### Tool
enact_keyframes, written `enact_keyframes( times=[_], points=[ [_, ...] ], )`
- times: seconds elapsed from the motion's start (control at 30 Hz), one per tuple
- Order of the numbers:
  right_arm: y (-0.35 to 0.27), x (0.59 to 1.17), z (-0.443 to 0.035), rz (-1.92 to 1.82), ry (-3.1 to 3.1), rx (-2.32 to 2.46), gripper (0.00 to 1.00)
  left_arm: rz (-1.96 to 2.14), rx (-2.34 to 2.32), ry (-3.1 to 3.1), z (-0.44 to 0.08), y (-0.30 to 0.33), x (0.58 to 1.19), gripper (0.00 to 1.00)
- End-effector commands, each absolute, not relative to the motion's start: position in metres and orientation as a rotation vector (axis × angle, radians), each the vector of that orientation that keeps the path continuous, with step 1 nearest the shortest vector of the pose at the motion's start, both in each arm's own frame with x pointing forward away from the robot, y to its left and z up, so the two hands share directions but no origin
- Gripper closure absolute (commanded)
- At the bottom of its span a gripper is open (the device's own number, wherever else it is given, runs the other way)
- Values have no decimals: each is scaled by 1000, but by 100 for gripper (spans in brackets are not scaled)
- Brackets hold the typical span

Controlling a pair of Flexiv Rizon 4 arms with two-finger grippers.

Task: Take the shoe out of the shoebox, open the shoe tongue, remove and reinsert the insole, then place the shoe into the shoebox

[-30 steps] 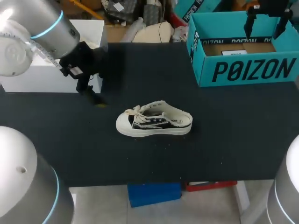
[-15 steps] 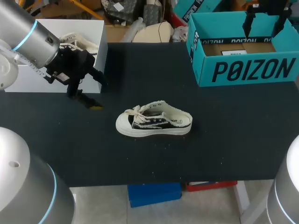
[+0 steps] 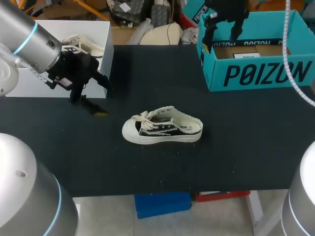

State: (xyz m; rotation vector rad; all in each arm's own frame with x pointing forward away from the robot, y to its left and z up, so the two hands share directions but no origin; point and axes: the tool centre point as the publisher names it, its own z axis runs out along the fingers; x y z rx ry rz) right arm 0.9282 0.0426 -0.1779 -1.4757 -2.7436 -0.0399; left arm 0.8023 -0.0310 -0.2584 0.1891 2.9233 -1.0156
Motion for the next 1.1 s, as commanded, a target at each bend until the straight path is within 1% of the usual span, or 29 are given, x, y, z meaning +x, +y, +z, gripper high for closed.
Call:
enact_keyframes(
  times=[0.03, 0.8, 0.93, 1.1],
  points=[
    [43, 920, -178, -153, -3029, -655, 0, -1016, 191, 2920, -260, -31, 802, 0],
    [43, 920, -178, -153, -3029, -655, 0, -1016, 191, 2920, -260, -31, 802, 0],
    [62, 872, -184, -254, -3097, -530, 0, -1016, 191, 2920, -260, -31, 802, 0],
    [76, 835, -200, -408, -3134, -353, 0, -1016, 191, 2920, -260, -31, 802, 0]
  ],
)
